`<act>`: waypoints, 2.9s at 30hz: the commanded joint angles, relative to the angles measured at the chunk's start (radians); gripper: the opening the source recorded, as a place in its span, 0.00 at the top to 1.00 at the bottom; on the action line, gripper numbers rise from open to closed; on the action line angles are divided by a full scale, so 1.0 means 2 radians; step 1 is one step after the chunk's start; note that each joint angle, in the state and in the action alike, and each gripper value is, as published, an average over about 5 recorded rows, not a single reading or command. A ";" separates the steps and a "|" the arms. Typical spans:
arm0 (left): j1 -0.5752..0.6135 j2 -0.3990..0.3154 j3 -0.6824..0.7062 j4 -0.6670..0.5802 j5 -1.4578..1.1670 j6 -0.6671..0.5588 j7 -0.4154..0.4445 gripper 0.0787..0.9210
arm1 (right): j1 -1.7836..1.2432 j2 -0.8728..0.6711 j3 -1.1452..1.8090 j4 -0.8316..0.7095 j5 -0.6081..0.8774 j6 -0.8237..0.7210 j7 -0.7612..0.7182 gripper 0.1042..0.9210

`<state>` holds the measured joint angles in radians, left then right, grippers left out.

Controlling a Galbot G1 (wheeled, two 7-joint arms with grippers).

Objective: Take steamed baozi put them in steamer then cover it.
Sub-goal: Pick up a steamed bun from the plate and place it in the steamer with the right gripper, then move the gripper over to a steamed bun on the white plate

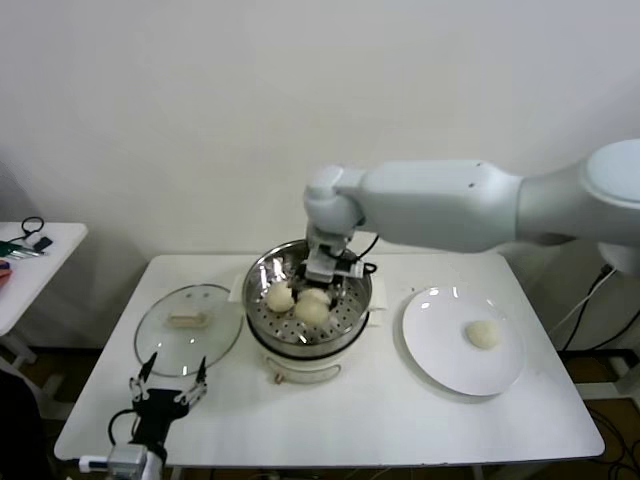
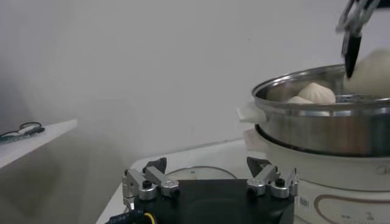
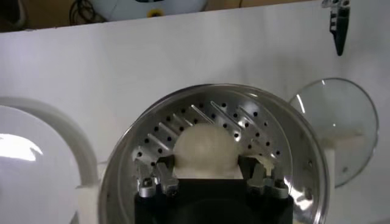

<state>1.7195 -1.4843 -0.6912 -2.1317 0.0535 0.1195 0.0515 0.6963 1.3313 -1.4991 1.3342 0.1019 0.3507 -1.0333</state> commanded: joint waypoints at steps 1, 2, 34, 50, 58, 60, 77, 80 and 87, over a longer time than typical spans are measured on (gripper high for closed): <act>0.001 -0.003 -0.001 0.000 0.001 0.001 0.000 0.12 | -0.070 0.025 0.004 -0.043 -0.041 0.011 0.015 0.28; 0.001 -0.004 -0.001 0.000 0.002 0.001 0.000 0.12 | -0.073 0.025 0.005 -0.046 -0.042 0.013 0.015 0.28; -0.003 0.003 -0.008 -0.009 -0.001 0.005 0.002 0.12 | 0.143 -0.274 -0.150 -0.057 0.232 -0.157 -0.045 0.12; -0.001 -0.002 -0.009 -0.006 0.004 0.006 0.006 0.12 | -0.194 -0.386 0.093 -0.112 0.019 -0.234 0.003 0.12; 0.001 -0.008 -0.008 -0.001 0.011 0.005 0.006 0.12 | -0.279 -0.350 0.178 -0.162 -0.010 -0.235 0.011 0.12; 0.000 -0.010 -0.007 -0.001 0.013 0.006 0.007 0.12 | -0.288 -0.341 0.186 -0.171 -0.013 -0.235 0.015 0.12; -0.001 -0.010 -0.005 -0.004 0.021 0.009 0.009 0.12 | -0.310 -0.302 0.222 -0.205 -0.014 -0.235 0.037 0.14; -0.001 -0.009 -0.004 -0.004 0.022 0.010 0.009 0.12 | -0.308 -0.305 0.222 -0.200 -0.010 -0.237 0.035 0.20; -0.002 -0.011 0.001 -0.006 0.027 0.012 0.008 0.12 | -0.287 -0.316 0.214 -0.179 0.007 -0.240 0.028 0.29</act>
<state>1.7154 -1.5052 -0.6929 -2.1407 0.1027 0.1430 0.0677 0.1139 0.7024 -1.0830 0.9634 0.1007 -0.1243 -0.9769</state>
